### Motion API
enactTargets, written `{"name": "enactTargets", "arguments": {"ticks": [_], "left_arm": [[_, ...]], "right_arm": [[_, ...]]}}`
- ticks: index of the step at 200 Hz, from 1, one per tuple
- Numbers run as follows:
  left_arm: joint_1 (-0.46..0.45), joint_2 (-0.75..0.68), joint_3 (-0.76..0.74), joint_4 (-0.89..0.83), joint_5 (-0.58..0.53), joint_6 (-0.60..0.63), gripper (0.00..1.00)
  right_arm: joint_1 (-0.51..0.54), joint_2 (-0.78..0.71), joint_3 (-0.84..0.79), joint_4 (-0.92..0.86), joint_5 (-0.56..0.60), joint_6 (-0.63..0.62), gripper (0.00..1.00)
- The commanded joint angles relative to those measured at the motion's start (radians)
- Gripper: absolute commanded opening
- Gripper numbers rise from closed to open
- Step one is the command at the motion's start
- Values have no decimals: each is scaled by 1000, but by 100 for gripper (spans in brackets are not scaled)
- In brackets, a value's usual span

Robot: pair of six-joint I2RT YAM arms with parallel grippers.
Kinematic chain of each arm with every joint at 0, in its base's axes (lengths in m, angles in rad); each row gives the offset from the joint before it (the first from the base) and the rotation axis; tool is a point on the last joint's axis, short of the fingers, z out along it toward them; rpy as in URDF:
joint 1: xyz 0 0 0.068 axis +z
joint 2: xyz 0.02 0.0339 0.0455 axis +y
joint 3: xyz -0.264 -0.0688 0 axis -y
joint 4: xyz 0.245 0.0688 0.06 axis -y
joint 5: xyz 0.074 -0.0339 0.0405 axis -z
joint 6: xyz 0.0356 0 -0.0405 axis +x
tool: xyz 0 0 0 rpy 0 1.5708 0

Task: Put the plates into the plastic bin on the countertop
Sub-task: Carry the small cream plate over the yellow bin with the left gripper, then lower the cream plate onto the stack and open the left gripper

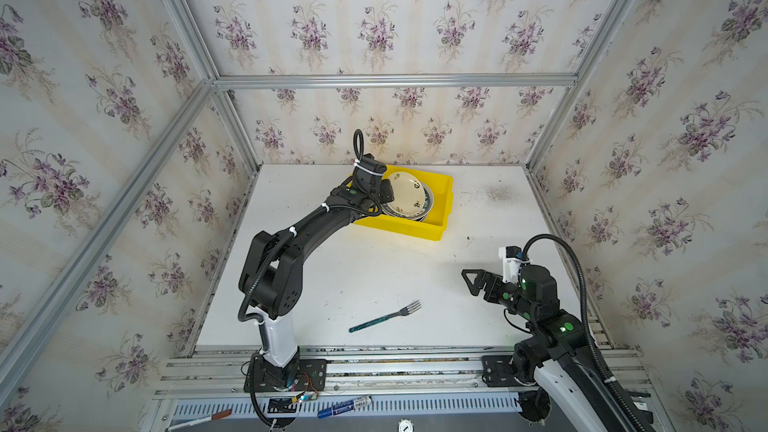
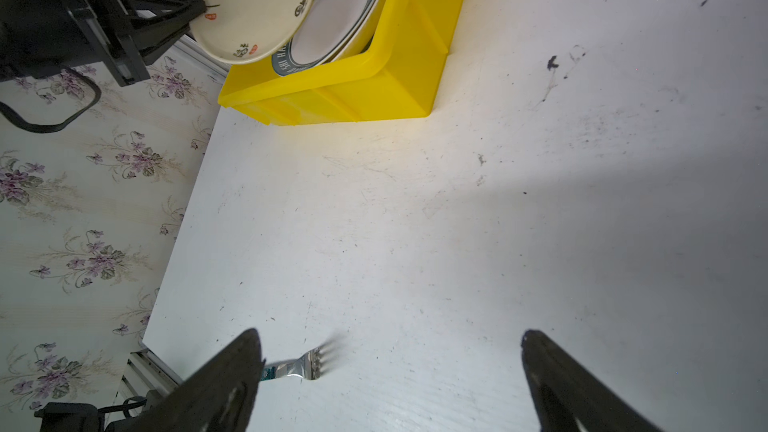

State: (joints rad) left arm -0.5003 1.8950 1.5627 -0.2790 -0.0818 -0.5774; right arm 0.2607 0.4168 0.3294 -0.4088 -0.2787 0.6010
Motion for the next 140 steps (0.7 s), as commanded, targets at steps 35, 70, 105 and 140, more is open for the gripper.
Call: {"name": "enactTargets", "arguments": {"ticks": [35,70,105,140], "left_arm": [[19,87,78,-35,14,-1,0],[35,117,108,-53,20,7,6],[36,127,139,-64,26,36,29],[36,99,135,-63,33,53,100]], "right_arm": [[0,10,-6,8,20,-15,99],[0,28,-12,25,16,-6,99],[0,37,-14,36,28,-3,99],[0,46,-8,27,41,6,99]]}}
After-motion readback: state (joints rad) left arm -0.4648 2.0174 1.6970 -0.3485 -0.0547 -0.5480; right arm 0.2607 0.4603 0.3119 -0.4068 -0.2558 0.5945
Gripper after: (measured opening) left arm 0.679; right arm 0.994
